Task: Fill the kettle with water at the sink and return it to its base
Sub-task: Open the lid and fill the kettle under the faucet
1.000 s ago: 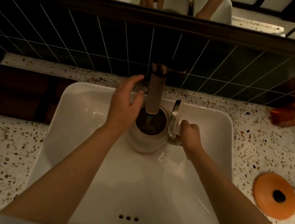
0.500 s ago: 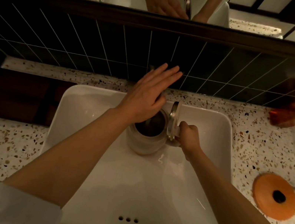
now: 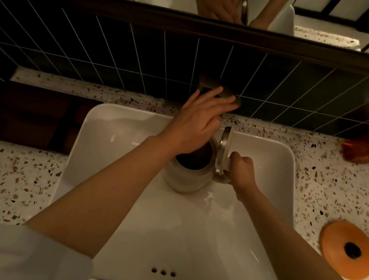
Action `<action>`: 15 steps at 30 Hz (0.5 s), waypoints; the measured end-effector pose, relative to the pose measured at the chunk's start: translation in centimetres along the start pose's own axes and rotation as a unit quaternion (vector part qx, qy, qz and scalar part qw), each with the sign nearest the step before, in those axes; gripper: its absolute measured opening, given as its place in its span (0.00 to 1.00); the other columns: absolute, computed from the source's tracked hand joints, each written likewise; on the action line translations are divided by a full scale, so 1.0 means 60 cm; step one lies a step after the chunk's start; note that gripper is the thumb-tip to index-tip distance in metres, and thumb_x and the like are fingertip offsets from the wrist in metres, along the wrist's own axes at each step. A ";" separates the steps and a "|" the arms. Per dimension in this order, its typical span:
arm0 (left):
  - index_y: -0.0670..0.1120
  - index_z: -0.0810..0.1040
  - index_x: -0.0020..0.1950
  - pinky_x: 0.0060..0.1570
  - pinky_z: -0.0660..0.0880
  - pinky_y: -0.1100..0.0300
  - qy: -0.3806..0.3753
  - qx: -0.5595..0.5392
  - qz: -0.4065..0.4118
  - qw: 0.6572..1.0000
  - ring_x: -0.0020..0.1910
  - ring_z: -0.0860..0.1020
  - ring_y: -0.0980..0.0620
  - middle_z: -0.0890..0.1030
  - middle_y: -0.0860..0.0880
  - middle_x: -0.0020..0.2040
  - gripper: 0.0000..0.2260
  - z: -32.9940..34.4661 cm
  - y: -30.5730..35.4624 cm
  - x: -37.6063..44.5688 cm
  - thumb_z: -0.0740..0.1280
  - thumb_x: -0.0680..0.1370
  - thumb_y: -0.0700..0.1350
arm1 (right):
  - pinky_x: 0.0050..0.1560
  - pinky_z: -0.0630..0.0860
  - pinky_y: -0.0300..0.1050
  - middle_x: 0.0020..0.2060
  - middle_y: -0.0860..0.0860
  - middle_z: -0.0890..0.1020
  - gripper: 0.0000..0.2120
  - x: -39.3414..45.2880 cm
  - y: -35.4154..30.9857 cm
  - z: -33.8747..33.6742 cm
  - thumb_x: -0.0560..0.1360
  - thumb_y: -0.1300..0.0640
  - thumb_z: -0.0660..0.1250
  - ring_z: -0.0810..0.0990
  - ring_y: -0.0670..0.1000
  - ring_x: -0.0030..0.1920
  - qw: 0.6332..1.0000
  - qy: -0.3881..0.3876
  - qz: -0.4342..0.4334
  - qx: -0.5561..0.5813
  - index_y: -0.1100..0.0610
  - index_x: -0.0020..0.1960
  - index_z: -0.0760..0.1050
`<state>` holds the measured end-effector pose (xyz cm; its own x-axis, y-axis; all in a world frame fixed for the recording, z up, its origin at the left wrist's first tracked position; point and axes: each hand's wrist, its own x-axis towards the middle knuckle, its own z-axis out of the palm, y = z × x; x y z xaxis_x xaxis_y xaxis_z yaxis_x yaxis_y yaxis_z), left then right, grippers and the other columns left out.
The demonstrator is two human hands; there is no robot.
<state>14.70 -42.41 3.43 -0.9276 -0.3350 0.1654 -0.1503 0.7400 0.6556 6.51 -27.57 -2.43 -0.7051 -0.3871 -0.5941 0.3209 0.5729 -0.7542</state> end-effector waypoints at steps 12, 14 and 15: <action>0.45 0.79 0.62 0.62 0.71 0.57 0.187 -0.306 -0.409 0.839 0.62 0.76 0.49 0.80 0.48 0.59 0.13 0.012 -0.086 -0.125 0.61 0.80 0.42 | 0.41 0.71 0.51 0.31 0.55 0.71 0.12 0.001 0.003 0.001 0.75 0.56 0.57 0.72 0.54 0.35 1.000 0.020 -0.001 -0.015 0.59 0.35 0.67; 0.44 0.78 0.63 0.64 0.71 0.53 0.174 -0.390 -0.464 0.776 0.62 0.76 0.47 0.80 0.43 0.60 0.14 0.035 -0.086 -0.148 0.60 0.80 0.47 | 0.41 0.72 0.51 0.31 0.55 0.71 0.11 0.000 0.001 0.001 0.75 0.56 0.57 0.72 0.54 0.35 1.000 0.019 -0.002 -0.014 0.59 0.35 0.67; 0.42 0.76 0.65 0.66 0.70 0.51 0.178 -0.429 -0.484 0.742 0.64 0.75 0.47 0.78 0.41 0.63 0.17 0.045 -0.083 -0.157 0.60 0.81 0.50 | 0.42 0.72 0.51 0.31 0.55 0.72 0.11 0.000 0.001 0.000 0.75 0.56 0.56 0.72 0.55 0.35 1.000 0.018 -0.002 -0.016 0.59 0.35 0.67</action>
<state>23.23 -41.35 -3.37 -0.3559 -0.7130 -0.6041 -0.2730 -0.5389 0.7969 6.52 -27.57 -2.49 -0.7292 -0.3627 -0.5802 0.2984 0.5945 -0.7467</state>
